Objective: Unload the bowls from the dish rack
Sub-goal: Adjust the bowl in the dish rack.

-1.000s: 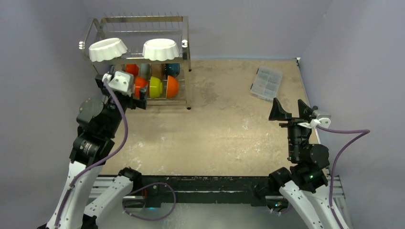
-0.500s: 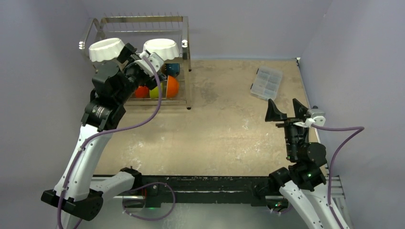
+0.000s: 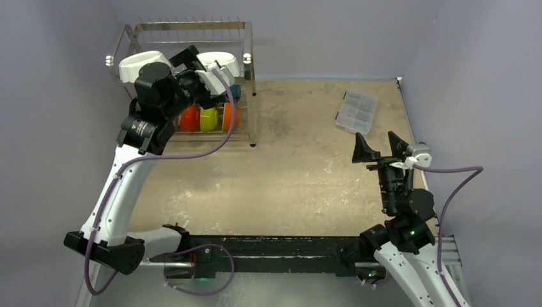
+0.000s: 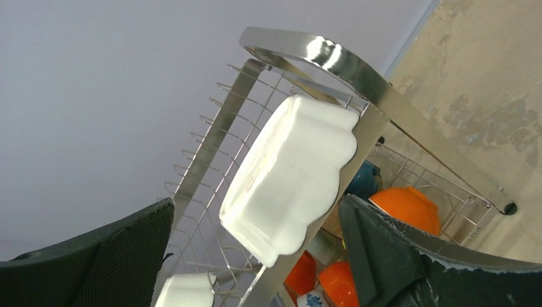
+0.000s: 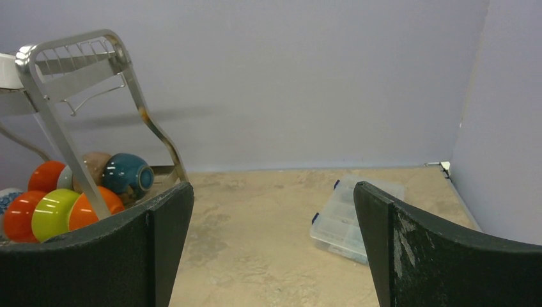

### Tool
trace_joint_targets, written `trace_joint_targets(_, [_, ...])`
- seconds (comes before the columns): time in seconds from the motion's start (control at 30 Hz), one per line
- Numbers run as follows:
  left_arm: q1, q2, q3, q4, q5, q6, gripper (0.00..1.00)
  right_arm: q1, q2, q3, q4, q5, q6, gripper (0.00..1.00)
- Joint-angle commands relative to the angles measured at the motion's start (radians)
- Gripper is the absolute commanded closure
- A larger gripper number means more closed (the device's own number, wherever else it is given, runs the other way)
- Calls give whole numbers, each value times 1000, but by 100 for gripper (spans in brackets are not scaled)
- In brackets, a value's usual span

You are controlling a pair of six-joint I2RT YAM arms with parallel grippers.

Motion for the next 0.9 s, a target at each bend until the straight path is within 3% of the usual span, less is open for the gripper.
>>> trace_joint_targets(0.0, [4,57,127,-115,75,45,2,4,22,-3,48,-5,-18,1])
trace_joint_targets(0.33, [5,188,323,-337,125,55,2,4,26,-7,53,-16,-18,1])
trace_joint_targets(0.87, [5,256,412,-383,5,53,3,5,-22,-19,60,-12,-19,1])
